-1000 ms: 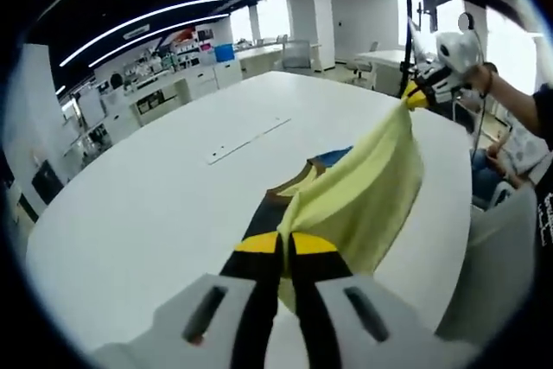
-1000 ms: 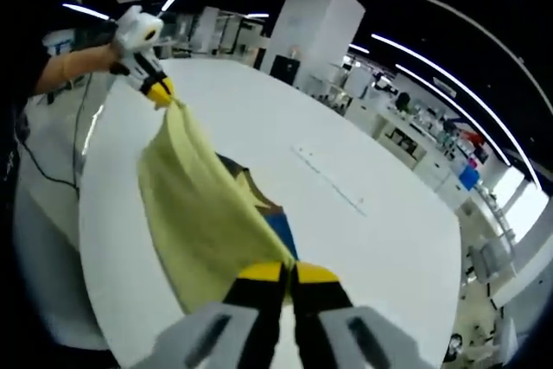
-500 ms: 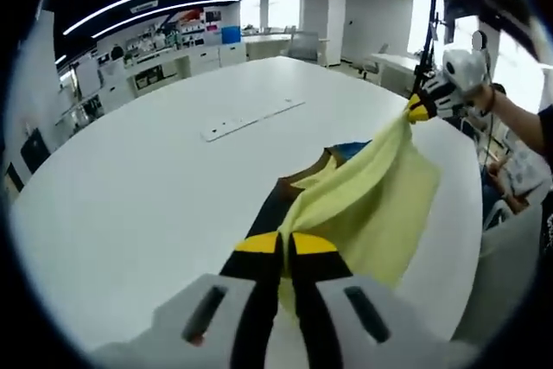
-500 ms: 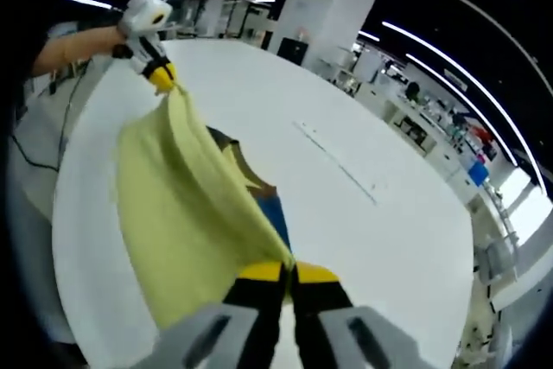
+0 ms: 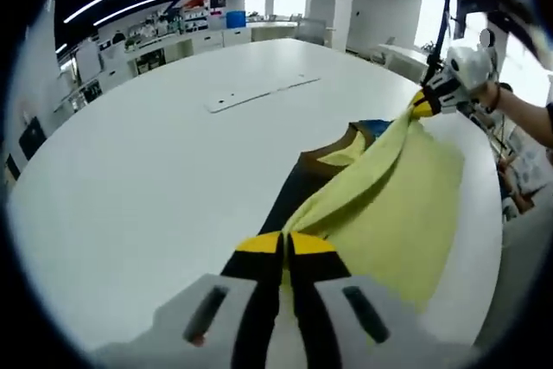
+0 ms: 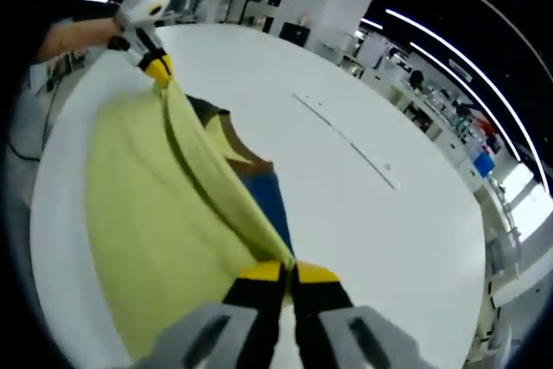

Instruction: Fold the garment on the visible template until the final outline fits inside the template.

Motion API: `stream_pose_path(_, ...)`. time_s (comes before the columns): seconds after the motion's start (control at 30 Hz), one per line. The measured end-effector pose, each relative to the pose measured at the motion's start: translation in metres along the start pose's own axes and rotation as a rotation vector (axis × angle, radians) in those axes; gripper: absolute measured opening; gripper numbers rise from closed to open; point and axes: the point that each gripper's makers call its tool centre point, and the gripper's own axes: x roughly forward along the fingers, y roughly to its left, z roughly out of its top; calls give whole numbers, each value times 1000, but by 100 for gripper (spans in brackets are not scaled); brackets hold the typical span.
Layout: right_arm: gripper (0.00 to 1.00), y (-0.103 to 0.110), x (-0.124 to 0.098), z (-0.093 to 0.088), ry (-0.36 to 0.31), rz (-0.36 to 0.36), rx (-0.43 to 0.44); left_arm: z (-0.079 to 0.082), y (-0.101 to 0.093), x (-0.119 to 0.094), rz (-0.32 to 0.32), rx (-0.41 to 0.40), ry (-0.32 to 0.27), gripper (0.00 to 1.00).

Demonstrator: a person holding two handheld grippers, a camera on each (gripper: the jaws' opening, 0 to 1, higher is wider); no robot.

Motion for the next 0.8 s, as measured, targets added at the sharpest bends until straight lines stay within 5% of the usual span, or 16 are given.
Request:
stream_pose_path(0.27,0,2,12,-7,33,17,13,-4,7,10,8,43,19,0)
stream_pose_path(0.53,7,-7,1,-8,10,2,91,-3,14,-6,51,97,2,2)
stream_pose_path(0.63,7,-8,-5,-7,-10,5,106,-5,8,-15,21,88,-36,7)
stream_pose_path(0.8,7,-4,-11,-8,-23,15,57,-20,-8,-22,-14,185,-8,9)
